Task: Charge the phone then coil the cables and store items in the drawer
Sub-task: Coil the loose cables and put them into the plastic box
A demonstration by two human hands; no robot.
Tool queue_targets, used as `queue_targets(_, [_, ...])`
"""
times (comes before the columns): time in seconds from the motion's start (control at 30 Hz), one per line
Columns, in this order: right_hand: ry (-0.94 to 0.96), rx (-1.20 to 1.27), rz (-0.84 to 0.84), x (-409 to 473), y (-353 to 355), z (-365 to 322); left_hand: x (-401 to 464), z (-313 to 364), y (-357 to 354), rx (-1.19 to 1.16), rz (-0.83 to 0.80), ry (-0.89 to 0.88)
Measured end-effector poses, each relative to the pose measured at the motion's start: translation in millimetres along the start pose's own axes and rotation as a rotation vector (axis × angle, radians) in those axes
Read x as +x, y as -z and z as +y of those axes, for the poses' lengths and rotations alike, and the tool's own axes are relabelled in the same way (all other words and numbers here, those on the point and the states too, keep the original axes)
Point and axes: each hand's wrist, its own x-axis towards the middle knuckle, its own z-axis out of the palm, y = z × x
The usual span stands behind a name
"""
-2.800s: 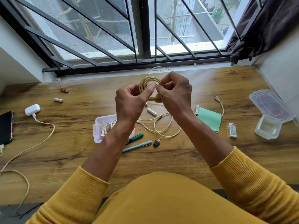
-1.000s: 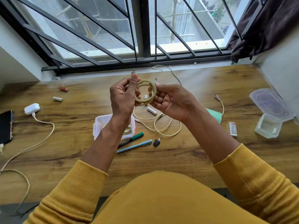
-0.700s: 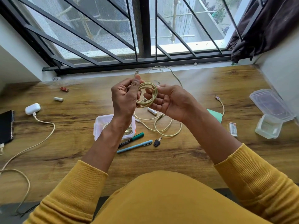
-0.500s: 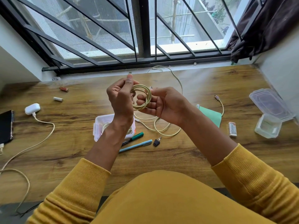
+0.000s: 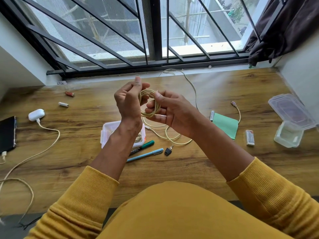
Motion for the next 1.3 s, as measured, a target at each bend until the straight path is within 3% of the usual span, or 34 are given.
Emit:
queue_targets(0.17, [0.04,-0.142,0.023,1,0,-3,1,2,3,0.005,-0.181,-0.046])
queue_targets(0.33, [0.067,-0.227,0.062,1,-1,-5,6,7,7,0.206,-0.401,-0.262])
queue_targets(0.6, [0.095,-0.186,0.076,-1,3,-9,12,2,11,0.163,-0.15,-0.257])
queue_targets(0.83, [0.168,-0.156,0.02,-4,6,-3,14,-6,9,0.127,-0.008,0.04])
queue_targets(0.97, [0.193,-0.161,0.004,-3,8,2,10,-7,12,0.214,0.086,0.001])
queue_targets(1.17, [0.204,-0.149,0.017,-2,10,-1,3,-5,15,0.485,-0.013,-0.301])
queue_targets(1.3, [0.224,-0.126,0.128,2,15,0,5,-4,21,0.564,-0.223,-0.347])
